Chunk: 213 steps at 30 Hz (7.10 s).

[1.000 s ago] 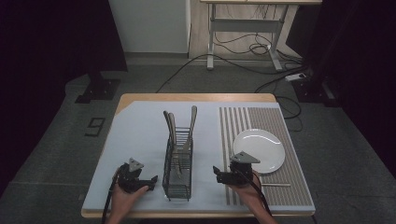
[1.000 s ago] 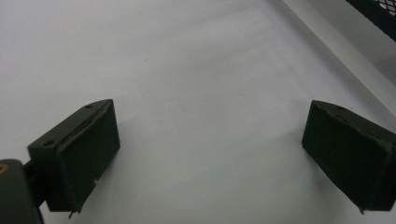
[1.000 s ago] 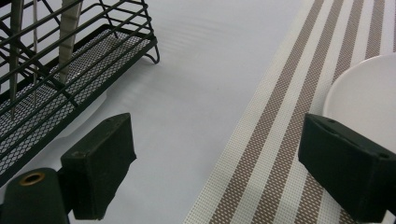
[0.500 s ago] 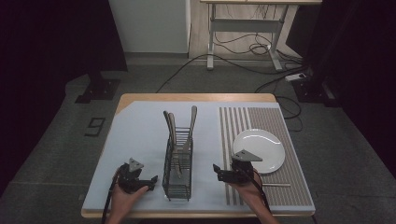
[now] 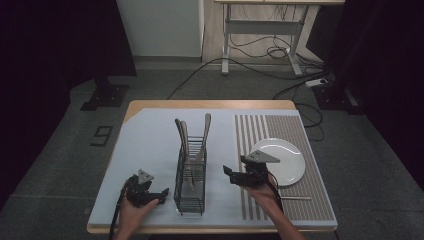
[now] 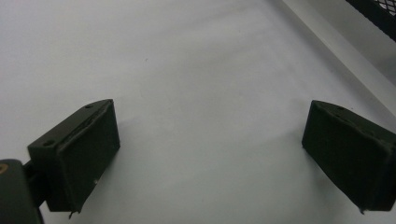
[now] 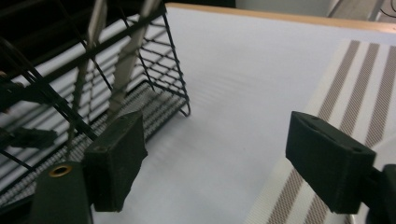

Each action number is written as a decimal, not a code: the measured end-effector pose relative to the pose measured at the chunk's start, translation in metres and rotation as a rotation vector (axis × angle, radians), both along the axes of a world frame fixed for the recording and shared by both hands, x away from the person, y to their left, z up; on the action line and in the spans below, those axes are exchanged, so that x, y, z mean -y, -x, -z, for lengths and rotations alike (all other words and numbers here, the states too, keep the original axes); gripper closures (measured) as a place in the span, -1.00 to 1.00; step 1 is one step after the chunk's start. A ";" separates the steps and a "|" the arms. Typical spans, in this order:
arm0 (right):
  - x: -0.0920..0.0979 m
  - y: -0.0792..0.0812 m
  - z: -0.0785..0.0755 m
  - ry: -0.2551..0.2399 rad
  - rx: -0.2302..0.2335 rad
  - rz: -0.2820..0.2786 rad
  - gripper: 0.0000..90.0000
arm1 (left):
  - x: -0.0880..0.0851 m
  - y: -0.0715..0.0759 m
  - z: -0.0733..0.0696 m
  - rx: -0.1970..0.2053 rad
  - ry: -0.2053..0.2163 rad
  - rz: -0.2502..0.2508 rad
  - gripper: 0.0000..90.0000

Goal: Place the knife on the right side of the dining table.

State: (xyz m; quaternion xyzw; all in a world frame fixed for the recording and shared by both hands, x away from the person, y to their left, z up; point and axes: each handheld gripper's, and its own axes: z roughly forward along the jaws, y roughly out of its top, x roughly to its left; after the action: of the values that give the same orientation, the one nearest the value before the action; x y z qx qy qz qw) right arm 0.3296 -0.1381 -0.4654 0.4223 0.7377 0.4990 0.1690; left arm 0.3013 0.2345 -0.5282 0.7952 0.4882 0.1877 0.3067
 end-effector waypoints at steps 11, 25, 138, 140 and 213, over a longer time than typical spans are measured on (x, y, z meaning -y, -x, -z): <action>-0.010 -0.019 -0.020 -0.069 0.048 0.014 -0.48 | 0.000 0.000 0.000 0.000 0.000 -0.001 -0.92; -0.023 -0.046 -0.031 -0.080 0.049 0.009 -0.47 | 0.000 0.000 0.000 0.002 0.000 -0.001 -0.92; 0.050 -0.093 -0.090 -0.314 0.161 0.003 0.87 | 0.000 0.000 0.000 0.002 -0.001 0.001 -0.92; 0.051 -0.098 -0.088 -0.304 0.168 0.020 0.87 | 0.000 0.000 0.000 0.002 0.001 -0.001 -0.92; 0.135 -0.170 -0.011 -0.354 0.161 0.396 0.77 | 0.000 0.000 0.000 0.002 0.000 0.000 -0.92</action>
State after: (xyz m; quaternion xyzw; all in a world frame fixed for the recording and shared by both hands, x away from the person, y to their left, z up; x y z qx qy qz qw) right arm 0.4994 -0.2731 -0.4544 0.5400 0.5263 0.6095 0.2449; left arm 0.3011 0.2346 -0.5284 0.7950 0.4880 0.1883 0.3073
